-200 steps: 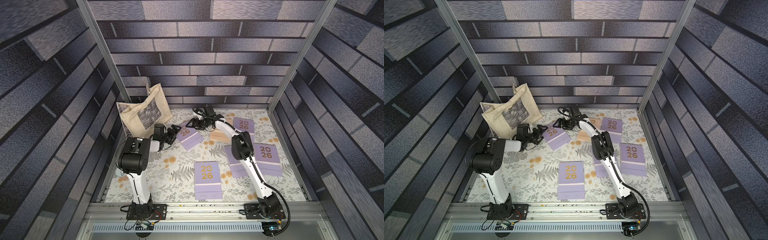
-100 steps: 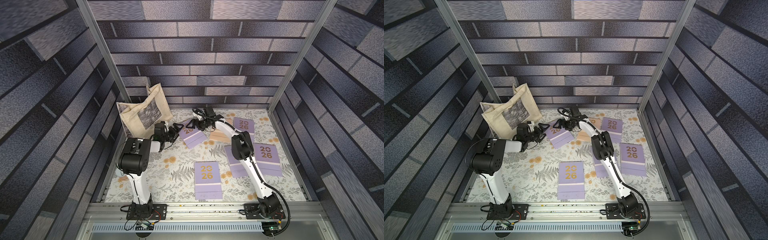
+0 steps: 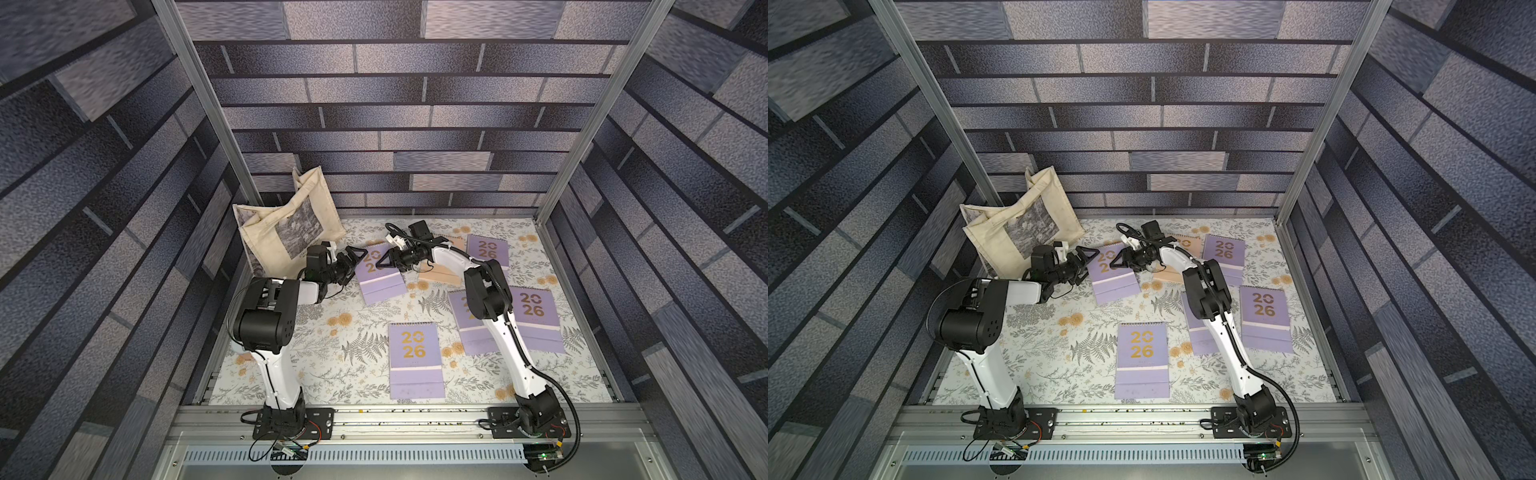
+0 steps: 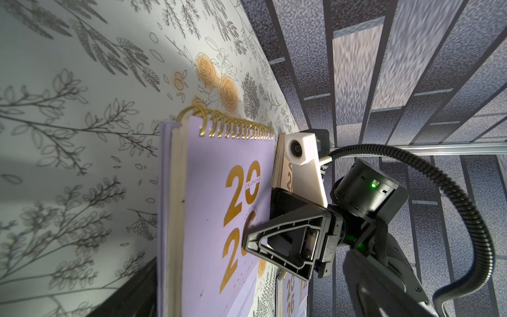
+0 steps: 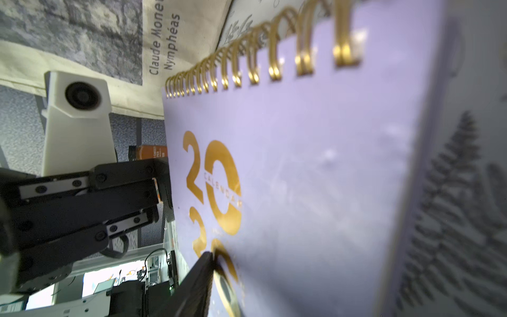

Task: Stack the calendars
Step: Pick up the calendar at the center of the board.

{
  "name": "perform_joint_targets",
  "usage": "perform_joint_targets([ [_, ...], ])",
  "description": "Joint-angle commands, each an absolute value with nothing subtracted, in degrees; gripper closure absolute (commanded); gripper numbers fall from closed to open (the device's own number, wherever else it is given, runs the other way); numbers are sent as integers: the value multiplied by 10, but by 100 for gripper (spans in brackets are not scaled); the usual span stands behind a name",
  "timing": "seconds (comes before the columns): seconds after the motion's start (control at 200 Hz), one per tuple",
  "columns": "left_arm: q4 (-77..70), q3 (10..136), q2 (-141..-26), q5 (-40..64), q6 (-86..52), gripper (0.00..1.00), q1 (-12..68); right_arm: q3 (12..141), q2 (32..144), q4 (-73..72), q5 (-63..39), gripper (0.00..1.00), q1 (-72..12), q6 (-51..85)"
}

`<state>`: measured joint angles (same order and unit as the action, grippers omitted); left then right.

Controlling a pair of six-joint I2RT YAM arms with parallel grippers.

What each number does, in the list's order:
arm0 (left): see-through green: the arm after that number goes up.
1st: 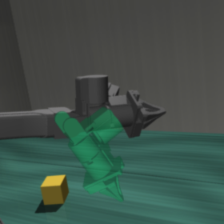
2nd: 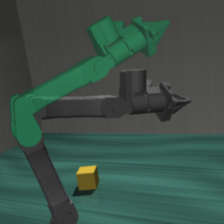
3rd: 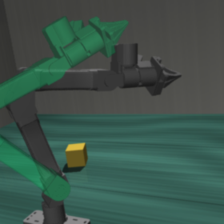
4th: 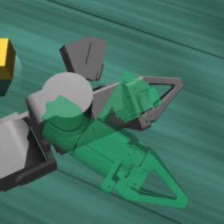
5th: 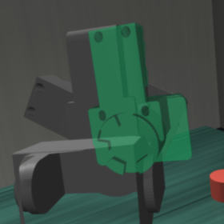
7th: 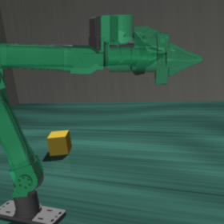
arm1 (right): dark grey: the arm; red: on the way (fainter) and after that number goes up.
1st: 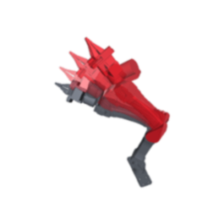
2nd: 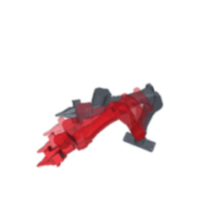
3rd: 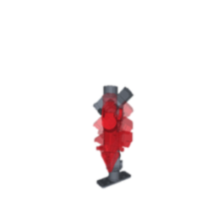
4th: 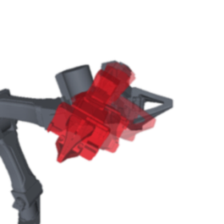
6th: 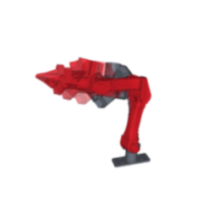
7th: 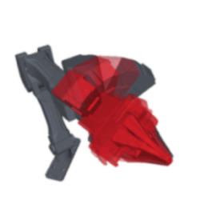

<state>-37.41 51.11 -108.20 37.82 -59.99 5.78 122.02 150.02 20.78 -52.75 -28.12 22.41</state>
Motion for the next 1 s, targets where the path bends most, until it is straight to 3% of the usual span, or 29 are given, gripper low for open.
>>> perform_joint_targets([
  [0.0,-385,529,-1088,410,-581,0,54,1174,1463,155,-562,51,-285,239],
  [0.035,-385,531,-1090,413,-581,0,54,1160,1456,138,-565,54,-284,245],
  [0.17,-386,535,-1091,424,-582,0,51,1099,1429,33,-587,89,-282,298],
  [0.235,-389,535,-1090,429,-583,0,51,1080,1422,-14,-598,94,-281,321],
  [0.266,-388,535,-1088,431,-582,0,50,1073,1420,-33,-604,100,-280,332],
  [0.676,-386,541,-1049,482,-574,0,31,976,1379,-301,-633,100,-256,520],
  [0.992,-270,571,-966,566,-467,0,33,843,1214,-295,-657,100,-240,471],
])
